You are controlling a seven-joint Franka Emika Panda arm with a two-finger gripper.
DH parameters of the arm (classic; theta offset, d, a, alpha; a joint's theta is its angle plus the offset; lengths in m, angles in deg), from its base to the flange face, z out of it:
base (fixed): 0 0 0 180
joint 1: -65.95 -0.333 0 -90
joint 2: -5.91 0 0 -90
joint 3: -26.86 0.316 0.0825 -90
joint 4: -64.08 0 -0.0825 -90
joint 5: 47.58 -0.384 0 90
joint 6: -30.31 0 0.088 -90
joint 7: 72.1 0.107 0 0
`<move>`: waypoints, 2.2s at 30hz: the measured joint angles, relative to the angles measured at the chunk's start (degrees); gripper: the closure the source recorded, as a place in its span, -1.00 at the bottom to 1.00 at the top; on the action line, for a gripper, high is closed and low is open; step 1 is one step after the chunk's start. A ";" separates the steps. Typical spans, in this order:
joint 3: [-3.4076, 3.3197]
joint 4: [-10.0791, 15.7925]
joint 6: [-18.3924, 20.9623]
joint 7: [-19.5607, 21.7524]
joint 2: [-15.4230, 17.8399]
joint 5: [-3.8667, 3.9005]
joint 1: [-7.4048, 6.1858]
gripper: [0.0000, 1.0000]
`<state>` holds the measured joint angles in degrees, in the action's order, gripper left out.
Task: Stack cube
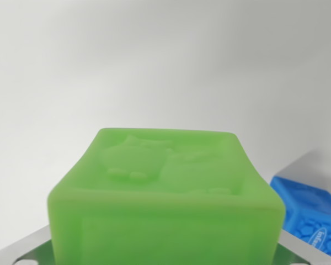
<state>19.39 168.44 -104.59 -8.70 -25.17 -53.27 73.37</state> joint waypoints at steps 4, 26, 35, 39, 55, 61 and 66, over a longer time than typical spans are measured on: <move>0.00 0.56 -0.16 -1.43 0.37 0.03 0.09 1.00; -0.01 3.71 -1.25 -10.13 2.45 0.28 0.72 1.00; -0.01 4.95 -1.75 -13.83 3.17 0.38 1.01 1.00; -0.01 5.52 -2.00 -15.53 3.54 0.41 1.15 1.00; -0.01 7.73 -2.78 -22.02 4.95 0.58 1.66 1.00; -0.01 8.52 -3.03 -24.48 5.54 0.63 1.85 1.00; -0.02 9.25 -3.31 -26.66 5.97 0.68 2.03 1.00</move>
<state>19.38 177.70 -107.90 -35.36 -19.21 -52.60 75.41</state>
